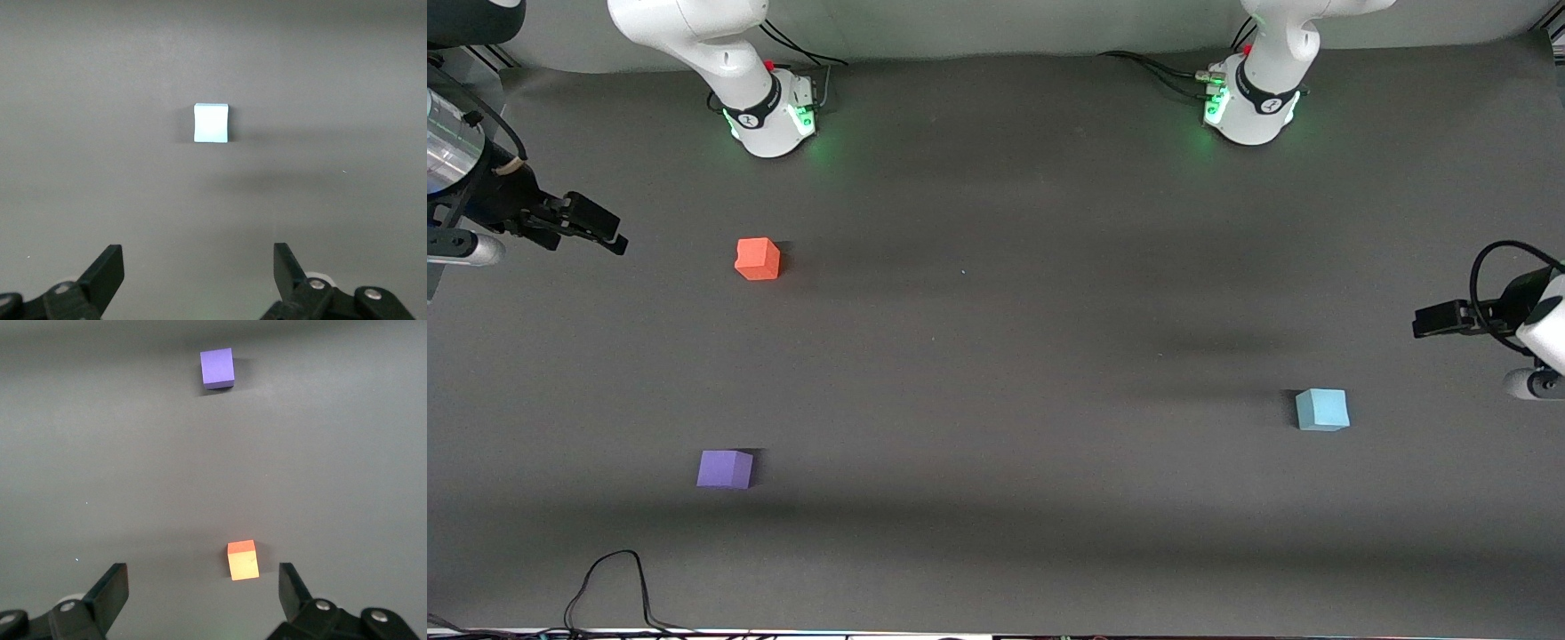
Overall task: Place blue block between orange and purple blocks
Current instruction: 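Reach the left gripper down to the light blue block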
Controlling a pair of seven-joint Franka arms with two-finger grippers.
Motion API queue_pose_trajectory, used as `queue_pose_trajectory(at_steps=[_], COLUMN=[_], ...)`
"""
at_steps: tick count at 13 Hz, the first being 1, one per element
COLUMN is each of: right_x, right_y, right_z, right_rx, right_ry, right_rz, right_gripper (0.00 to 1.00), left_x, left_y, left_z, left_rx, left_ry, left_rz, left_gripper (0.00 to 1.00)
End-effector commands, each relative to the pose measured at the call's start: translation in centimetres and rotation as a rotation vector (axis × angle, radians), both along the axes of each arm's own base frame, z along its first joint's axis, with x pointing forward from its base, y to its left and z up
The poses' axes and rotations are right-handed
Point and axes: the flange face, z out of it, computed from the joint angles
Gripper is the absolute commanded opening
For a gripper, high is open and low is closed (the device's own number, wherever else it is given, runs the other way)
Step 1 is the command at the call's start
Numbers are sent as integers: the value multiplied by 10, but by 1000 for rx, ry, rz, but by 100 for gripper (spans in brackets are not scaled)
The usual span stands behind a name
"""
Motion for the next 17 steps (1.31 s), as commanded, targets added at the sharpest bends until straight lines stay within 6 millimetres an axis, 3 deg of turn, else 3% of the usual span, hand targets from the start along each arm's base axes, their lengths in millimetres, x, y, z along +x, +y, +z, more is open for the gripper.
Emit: queue_pose_trajectory(at_steps=[1,6,10,14,17], right_x=[-5,-5,-5,-5,-5], right_y=[1,1,1,0,0], right_z=[4,4,3,3,3], right_rx=[19,19,19,19,19], right_ry=[2,2,3,5,5], right_rz=[-6,-6,-6,-7,-7], right_gripper=[100,100,100,100,100], left_x=[19,15,4,1,0], left_y=[9,13,11,4,4], left_z=[-38,-181,-270,-330,-344], left_rx=[-4,1,3,4,3], left_ry=[-17,-78,-121,-156,-155], left_rz=[-5,-5,-12,-23,-23], left_gripper=[100,100,100,100,100])
